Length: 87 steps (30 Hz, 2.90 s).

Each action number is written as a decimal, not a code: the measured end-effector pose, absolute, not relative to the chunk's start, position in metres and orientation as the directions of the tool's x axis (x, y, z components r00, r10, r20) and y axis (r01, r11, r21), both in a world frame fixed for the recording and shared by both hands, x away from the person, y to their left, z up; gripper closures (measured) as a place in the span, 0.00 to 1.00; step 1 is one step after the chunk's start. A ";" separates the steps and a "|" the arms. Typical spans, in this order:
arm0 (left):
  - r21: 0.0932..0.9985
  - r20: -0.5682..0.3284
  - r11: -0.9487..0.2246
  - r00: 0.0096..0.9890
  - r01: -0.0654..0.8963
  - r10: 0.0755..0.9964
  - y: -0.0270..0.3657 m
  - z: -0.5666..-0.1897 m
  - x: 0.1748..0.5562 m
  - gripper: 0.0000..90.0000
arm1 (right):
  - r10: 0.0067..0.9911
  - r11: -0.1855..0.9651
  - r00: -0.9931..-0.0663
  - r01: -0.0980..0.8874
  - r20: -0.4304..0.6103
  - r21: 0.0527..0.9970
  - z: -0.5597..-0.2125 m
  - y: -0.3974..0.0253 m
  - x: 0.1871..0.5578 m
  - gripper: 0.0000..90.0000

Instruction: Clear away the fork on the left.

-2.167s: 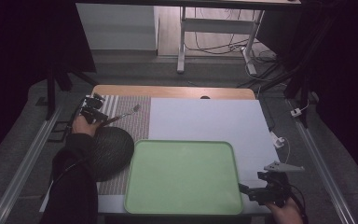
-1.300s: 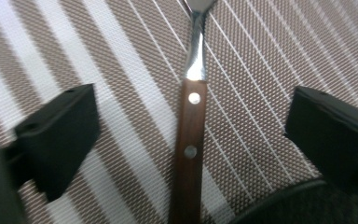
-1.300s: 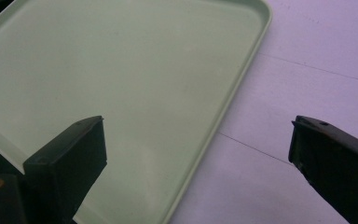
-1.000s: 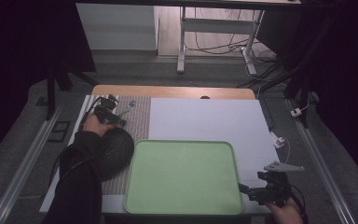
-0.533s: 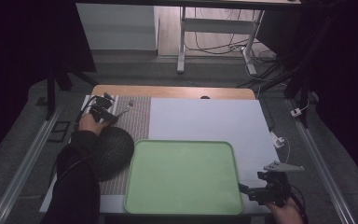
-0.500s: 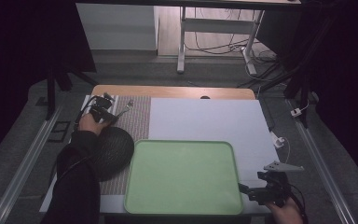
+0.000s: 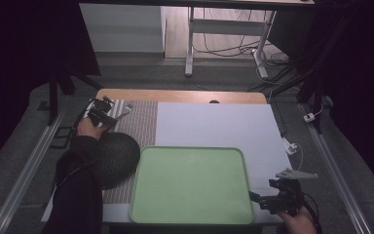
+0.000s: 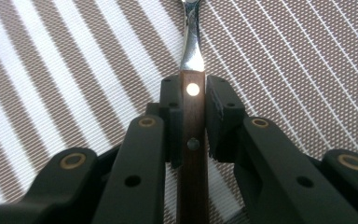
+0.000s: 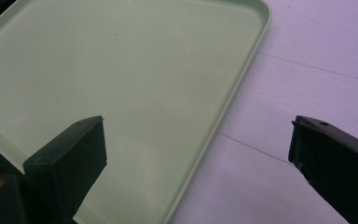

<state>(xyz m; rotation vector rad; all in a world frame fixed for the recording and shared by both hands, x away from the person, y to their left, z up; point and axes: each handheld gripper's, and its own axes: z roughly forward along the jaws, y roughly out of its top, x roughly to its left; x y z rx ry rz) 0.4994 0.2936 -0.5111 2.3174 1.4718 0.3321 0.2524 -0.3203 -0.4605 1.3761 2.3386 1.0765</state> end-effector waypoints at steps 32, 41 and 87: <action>0.531 -0.105 -0.403 0.530 0.746 0.842 0.276 -0.477 0.435 0.86 | 0.827 0.297 -0.538 0.663 0.162 0.687 -0.460 -0.320 0.252 0.05; 0.542 -0.112 -0.408 0.544 0.735 0.831 0.268 -0.473 0.410 0.86 | 0.826 0.301 -0.542 0.657 0.155 0.691 -0.460 -0.319 0.251 0.05; 0.559 -0.177 -0.499 0.683 0.662 0.709 0.151 -0.470 0.281 0.86 | 0.824 0.313 -0.549 0.647 0.140 0.695 -0.460 -0.317 0.250 0.05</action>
